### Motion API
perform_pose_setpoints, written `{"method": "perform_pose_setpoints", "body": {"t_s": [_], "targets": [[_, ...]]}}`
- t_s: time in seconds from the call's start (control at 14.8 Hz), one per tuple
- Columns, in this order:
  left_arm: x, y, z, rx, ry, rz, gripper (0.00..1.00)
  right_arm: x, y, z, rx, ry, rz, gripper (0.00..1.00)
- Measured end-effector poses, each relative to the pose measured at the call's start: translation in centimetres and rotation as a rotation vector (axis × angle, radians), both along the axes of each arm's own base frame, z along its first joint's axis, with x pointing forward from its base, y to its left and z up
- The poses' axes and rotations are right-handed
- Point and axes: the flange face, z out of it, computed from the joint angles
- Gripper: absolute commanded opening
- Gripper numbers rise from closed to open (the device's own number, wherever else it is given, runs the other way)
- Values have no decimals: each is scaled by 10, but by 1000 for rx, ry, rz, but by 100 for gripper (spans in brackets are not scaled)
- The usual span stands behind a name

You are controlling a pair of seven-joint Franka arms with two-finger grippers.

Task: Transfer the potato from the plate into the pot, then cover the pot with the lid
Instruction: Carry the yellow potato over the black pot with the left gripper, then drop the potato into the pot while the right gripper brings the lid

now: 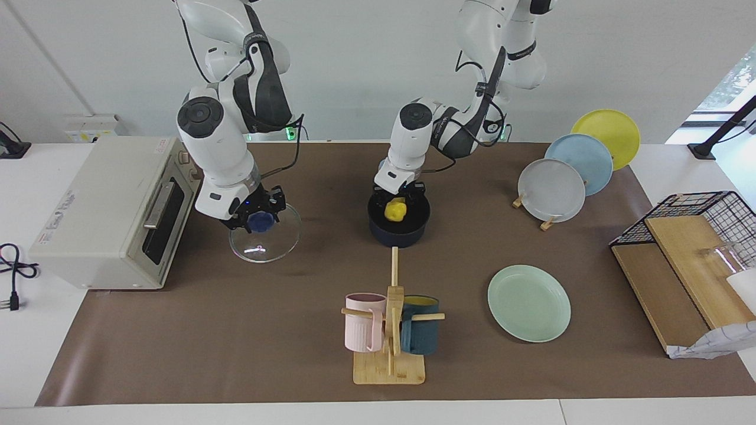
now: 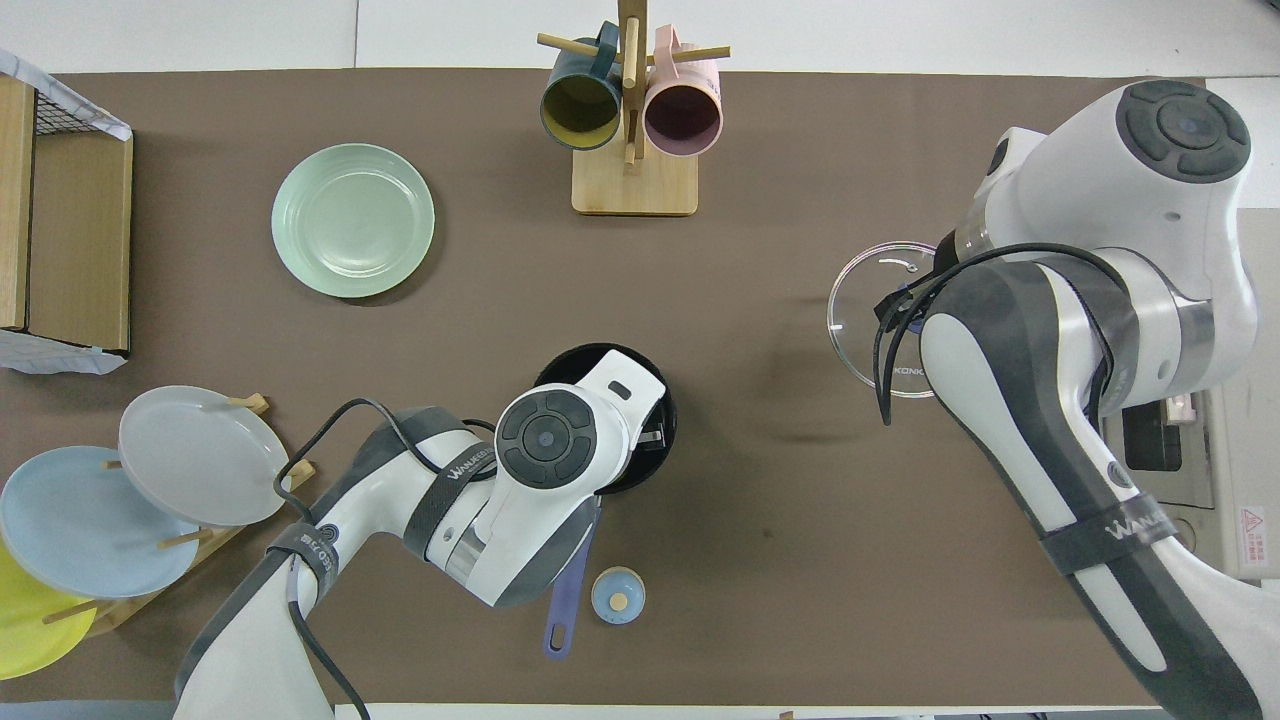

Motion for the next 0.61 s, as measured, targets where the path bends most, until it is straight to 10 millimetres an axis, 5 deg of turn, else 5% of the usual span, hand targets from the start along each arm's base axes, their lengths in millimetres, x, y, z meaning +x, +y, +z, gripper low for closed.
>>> {"method": "perform_pose_setpoints", "body": {"t_s": [0.34, 0.61], "targets": [[10, 8, 25, 3, 3, 6, 100, -1, 9, 2, -2, -3, -27, 0], [44, 54, 108, 3, 8, -17, 100, -7, 38, 4, -7, -5, -53, 0]]}}
